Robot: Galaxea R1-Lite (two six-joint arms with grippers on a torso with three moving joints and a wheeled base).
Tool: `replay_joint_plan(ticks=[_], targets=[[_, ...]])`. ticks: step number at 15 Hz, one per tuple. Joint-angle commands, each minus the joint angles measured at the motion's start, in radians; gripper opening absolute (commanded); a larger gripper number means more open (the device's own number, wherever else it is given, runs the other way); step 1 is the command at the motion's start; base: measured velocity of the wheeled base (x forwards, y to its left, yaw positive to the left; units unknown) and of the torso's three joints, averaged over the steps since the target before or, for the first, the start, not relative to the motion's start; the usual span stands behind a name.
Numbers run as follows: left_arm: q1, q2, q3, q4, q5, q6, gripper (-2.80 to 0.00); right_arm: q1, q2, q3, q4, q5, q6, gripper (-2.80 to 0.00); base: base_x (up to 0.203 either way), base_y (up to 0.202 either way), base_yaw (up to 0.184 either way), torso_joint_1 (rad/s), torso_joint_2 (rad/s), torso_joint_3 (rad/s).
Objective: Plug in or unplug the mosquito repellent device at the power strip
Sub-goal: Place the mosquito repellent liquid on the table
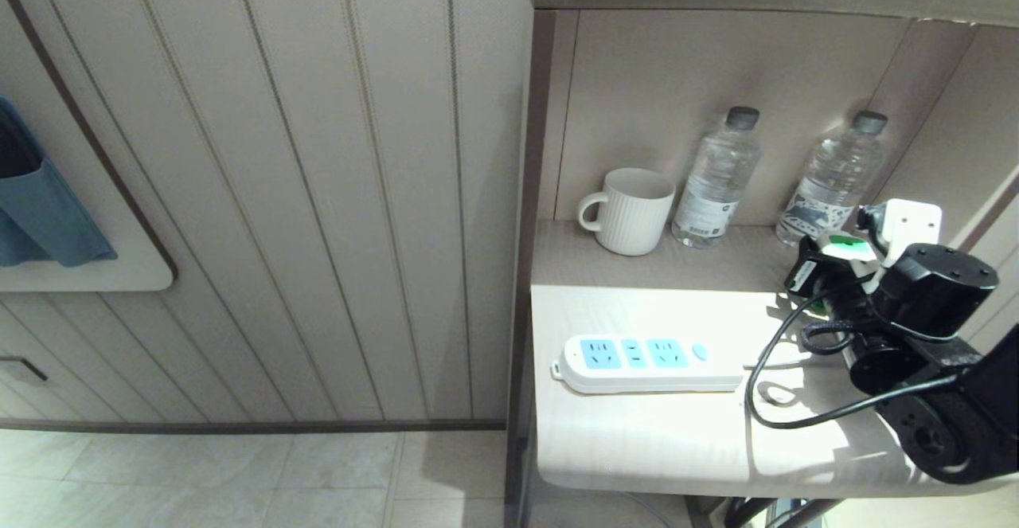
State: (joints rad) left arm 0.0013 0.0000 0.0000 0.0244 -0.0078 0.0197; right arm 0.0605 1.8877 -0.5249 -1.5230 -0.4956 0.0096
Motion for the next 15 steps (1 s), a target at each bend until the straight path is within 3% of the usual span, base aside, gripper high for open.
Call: replay_joint_plan(ticks=[1,15], targets=[[0.0,0.002,0.0,0.0,0.0,0.0,-2.8,0.004,-0.004,0.005,-0.046,-0.026,-0.002,-2.8,0.0,0.0,0.0,0.0,0.0,0.0],[0.0,0.002,0.0,0.0,0.0,0.0,-2.8,-0.003,0.004,-0.003,-0.046,-0.052,-0.006,-2.8,0.0,0.0,0.0,0.0,0.0,0.0]])
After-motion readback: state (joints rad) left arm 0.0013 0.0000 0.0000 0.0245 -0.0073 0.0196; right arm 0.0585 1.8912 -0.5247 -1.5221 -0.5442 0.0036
